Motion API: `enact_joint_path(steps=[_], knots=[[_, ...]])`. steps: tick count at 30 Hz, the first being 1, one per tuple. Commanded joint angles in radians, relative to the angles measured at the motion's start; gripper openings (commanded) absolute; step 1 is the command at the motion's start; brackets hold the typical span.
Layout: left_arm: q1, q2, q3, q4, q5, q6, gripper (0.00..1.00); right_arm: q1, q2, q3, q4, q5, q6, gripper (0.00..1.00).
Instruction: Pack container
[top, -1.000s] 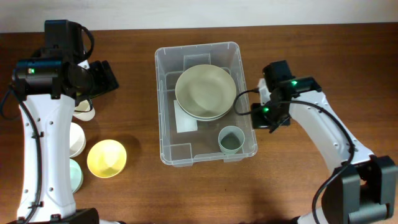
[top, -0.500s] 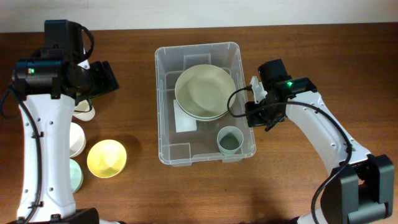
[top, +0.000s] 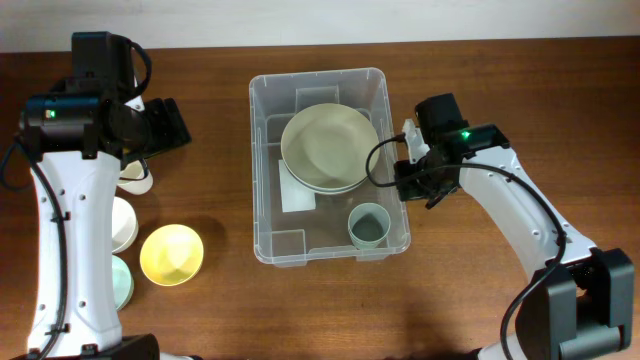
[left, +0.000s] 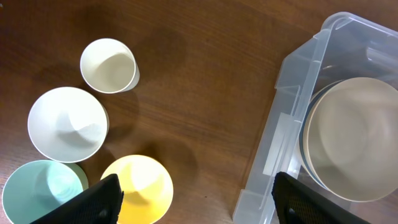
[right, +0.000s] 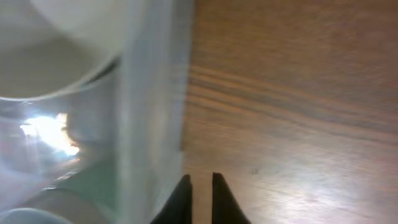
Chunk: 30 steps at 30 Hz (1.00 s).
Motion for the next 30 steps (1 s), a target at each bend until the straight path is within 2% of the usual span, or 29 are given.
enact_joint_path(steps=[1,3,5,9,14,30], knots=[[0.008,0.003,0.001,-0.001,-0.019,0.017,0.8,-0.011,-0.028,0.019,-0.004,0.261,0.092,0.16],[0.02,0.003,0.001,0.0,-0.033,0.019,0.82,-0.038,-0.063,0.051,-0.02,0.356,0.149,0.4],[0.048,0.003,0.001,0.007,-0.035,0.04,0.82,-0.072,-0.103,0.093,-0.04,0.37,0.148,0.79],[0.154,0.035,0.001,0.044,-0.037,0.061,0.82,-0.15,-0.208,0.174,-0.116,0.369,0.147,0.81],[0.223,0.141,0.001,0.069,-0.038,0.087,0.82,-0.183,-0.308,0.178,-0.164,0.365,0.147,0.83],[0.229,0.604,0.001,0.163,-0.029,0.087,0.81,-0.182,-0.35,0.178,-0.24,0.366,0.147,0.83]])
